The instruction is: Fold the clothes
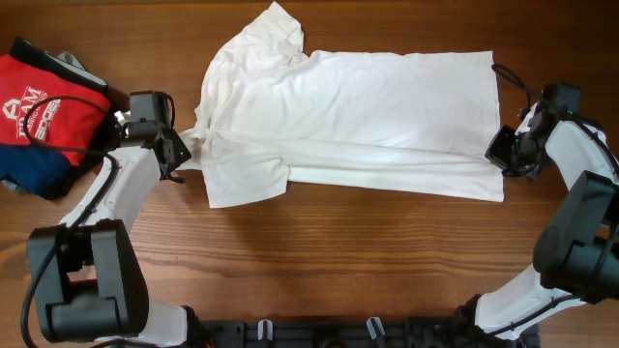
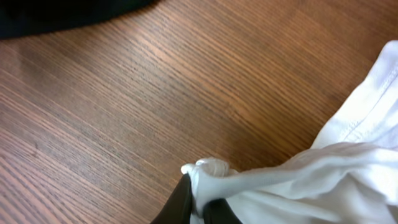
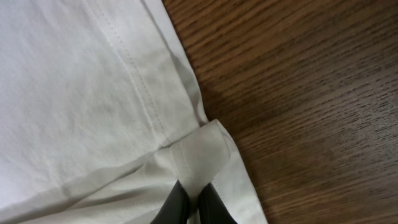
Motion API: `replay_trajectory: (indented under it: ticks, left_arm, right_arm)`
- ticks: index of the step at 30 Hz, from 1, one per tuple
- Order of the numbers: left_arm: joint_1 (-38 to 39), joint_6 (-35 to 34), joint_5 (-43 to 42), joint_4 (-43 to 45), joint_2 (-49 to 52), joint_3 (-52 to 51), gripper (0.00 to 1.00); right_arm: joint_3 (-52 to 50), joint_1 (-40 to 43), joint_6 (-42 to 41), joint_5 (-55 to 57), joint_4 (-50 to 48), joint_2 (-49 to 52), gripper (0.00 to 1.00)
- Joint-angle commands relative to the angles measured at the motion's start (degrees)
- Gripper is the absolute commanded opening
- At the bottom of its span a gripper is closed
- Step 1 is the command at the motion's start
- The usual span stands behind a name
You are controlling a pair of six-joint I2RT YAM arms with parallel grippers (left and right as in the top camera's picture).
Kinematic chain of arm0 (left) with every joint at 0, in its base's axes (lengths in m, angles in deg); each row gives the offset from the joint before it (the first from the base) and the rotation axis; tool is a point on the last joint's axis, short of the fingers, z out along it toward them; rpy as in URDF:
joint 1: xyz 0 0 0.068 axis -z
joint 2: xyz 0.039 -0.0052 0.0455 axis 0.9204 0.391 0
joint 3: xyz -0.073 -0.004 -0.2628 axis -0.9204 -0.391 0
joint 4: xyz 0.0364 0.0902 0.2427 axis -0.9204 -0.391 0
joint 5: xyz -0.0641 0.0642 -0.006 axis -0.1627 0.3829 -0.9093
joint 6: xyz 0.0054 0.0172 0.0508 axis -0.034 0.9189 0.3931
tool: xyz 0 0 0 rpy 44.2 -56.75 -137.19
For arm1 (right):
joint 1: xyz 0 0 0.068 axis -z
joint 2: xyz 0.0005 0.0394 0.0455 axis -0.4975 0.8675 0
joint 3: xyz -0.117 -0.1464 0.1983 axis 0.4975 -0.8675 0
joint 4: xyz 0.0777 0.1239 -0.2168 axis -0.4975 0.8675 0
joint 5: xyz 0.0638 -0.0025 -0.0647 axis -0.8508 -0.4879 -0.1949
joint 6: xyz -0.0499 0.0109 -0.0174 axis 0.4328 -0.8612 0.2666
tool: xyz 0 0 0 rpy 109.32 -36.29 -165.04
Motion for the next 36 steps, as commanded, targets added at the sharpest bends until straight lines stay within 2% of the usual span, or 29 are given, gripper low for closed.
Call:
replay_trajectory:
  ticks: [1,3,8,10,11,13,17,20,22,31,36]
  left_arm:
    - [-0.09,0.28,3.08,-2.51,0.02,0.39,0.09]
    - [-0.07,0.26,3.08,-4.74,0.02,0.39,0.15]
    - [-0.07,0.28,3.19,-6.21,0.0,0.39,0.23]
    - [-0.07,0.26,5.84,-6.05,-0.46,0.46,0.4]
    - [-0.07,0.26,8.24,-5.97,-0.92,0.55,0.43]
    - [-0.07,0.24,12.31,-6.27,-2.95,1.25,0.58]
    - [-0.04,0.24,9.42,-6.4,-8.74,1.95,0.59]
    - [1.38,0.24,-6.21,-7.56,-13.35,1.95,0.53]
    - [4.35,0.24,-12.37,-8.66,-13.92,1.95,0.51]
    - [21.81,0.24,-13.42,-9.6,-5.44,1.84,0.47]
    - [29.51,0.0,-14.99,-5.64,1.05,1.84,0.45]
  right_arm:
    - [-0.7,-0.09,-0.33,1.03,-0.24,1.33,0.04]
    - [-0.7,-0.09,-0.31,1.01,-0.39,1.36,0.04]
    - [-0.7,-0.09,-0.33,1.01,-0.5,1.33,0.04]
    - [-0.7,-0.09,-0.33,1.01,-0.42,1.33,0.04]
    - [-0.7,-0.09,-0.31,1.01,-0.42,1.36,0.04]
    - [-0.7,-0.09,-0.33,1.01,-0.44,1.33,0.04]
    - [-0.7,-0.09,-0.33,1.01,-0.31,1.36,0.04]
    - [-0.7,-0.09,-0.33,1.01,-0.31,1.33,0.04]
    - [-0.7,-0.09,-0.31,1.01,-0.26,1.36,0.04]
    - [-0.7,-0.09,-0.33,0.98,0.2,1.36,0.04]
    - [-0.7,-0.09,-0.33,0.98,0.52,1.33,0.05]
